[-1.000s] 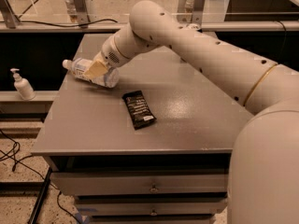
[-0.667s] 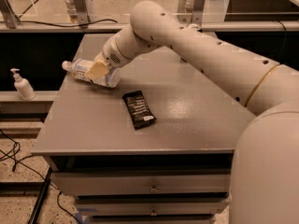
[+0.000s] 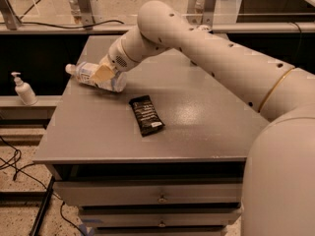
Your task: Pick blue plastic bottle
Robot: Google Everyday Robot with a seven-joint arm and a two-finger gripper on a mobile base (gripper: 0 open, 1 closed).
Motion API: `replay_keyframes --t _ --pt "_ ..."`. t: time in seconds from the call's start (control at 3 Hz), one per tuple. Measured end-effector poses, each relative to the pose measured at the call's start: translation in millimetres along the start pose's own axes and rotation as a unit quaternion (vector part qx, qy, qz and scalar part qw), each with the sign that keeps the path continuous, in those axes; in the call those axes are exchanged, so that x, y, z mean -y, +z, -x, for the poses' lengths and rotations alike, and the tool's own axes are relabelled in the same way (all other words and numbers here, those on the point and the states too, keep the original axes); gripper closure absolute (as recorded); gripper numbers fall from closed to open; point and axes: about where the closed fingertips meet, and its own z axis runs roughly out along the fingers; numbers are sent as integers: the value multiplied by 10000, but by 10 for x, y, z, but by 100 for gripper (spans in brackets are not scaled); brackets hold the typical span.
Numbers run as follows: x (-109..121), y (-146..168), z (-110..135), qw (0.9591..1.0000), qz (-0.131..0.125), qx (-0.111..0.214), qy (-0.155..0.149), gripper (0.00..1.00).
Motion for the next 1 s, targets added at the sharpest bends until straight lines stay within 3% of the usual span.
replay_keyframes --t 0.33,0.67,1.0 --pt "143 -571 104 9989 -426 132 -125 100" --pt "228 -1286 209 9948 -943 338 -190 100" --pt "241 -1716 210 9916 -1189 481 -150 100"
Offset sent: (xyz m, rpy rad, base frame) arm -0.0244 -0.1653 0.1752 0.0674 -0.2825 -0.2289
